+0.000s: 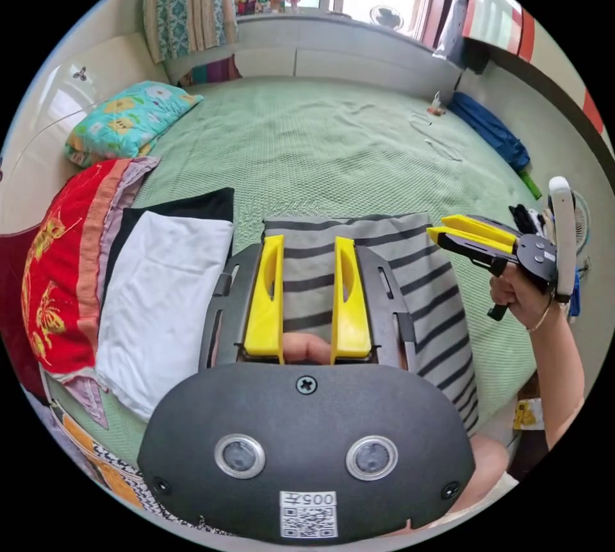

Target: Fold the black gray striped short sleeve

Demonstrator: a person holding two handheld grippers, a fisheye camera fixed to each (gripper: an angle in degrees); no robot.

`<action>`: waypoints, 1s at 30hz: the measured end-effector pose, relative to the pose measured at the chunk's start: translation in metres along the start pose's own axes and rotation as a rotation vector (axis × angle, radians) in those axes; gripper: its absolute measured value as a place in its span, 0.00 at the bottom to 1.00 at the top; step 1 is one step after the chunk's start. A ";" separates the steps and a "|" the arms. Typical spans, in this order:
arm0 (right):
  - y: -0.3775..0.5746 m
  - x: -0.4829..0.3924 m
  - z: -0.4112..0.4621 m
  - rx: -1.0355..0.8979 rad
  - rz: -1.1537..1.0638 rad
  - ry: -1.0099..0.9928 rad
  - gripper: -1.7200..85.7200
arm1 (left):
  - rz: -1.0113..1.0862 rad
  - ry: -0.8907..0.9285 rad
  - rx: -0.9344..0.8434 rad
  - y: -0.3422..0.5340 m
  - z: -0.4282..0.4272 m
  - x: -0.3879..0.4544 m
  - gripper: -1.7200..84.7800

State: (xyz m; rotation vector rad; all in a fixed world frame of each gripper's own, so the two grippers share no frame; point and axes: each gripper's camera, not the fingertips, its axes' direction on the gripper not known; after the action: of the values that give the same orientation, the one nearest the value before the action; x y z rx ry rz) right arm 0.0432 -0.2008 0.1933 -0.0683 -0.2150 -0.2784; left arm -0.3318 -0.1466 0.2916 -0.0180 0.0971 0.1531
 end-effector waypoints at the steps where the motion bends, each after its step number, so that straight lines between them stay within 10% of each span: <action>1: -0.002 0.001 0.006 -0.014 -0.004 -0.002 0.12 | 0.007 -0.053 -0.014 -0.006 0.007 0.006 0.15; 12: -0.012 0.019 0.033 -0.049 0.002 -0.041 0.01 | 0.001 -0.170 0.009 -0.044 0.012 -0.004 0.02; 30: 0.197 -0.035 -0.082 0.042 -0.103 -0.047 0.14 | -0.047 0.047 0.062 0.190 -0.083 0.031 0.13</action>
State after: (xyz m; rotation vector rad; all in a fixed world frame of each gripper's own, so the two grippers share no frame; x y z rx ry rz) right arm 0.0822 -0.0100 0.0982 -0.0219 -0.2715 -0.3746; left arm -0.3380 0.0441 0.2037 0.0381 0.1483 0.1029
